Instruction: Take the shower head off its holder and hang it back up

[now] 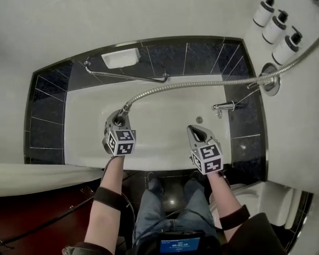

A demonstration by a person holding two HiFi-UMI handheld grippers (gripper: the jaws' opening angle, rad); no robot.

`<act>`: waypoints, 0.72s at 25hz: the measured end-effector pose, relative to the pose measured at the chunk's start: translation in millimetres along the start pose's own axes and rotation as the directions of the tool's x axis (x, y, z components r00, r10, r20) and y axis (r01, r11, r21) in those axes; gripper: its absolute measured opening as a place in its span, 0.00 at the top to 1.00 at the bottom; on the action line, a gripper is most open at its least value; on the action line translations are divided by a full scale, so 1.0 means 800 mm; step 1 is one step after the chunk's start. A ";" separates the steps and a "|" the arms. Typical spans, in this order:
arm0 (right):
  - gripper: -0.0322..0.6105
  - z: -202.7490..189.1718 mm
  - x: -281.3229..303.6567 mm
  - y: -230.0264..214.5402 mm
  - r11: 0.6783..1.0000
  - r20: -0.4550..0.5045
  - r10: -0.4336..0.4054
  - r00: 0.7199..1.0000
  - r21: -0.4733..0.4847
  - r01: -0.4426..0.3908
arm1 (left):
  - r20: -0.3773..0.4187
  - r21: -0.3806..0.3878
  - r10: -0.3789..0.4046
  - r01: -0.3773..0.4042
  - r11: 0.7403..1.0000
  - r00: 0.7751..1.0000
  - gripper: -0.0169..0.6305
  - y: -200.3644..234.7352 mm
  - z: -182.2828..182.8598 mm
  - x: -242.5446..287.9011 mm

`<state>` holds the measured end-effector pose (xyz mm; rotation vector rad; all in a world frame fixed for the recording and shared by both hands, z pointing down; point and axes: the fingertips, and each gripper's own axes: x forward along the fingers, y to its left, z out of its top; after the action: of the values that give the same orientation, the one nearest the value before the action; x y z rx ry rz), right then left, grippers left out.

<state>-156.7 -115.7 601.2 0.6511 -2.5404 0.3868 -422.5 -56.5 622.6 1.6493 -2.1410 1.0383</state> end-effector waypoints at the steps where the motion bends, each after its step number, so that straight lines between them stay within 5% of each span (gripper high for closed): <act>1: 0.92 0.019 -0.006 0.001 1.000 0.012 -0.002 1.000 -0.016 0.002 | 0.010 0.016 0.019 -0.020 1.000 1.000 0.88 0.021 0.016 -0.015; 8: 0.92 0.161 -0.047 0.027 0.994 0.083 0.023 0.996 -0.112 -0.014 | 0.084 0.144 0.108 -0.119 0.982 0.991 0.88 0.130 0.131 -0.108; 18: 0.92 0.327 -0.120 0.030 0.981 0.170 0.045 0.984 -0.194 -0.012 | 0.167 0.292 0.137 -0.182 0.939 0.976 0.89 0.206 0.272 -0.190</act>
<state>-195.8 -159.1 327.4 0.5979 -2.7112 0.0941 -474.8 -70.2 314.8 1.7515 -2.3365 1.4012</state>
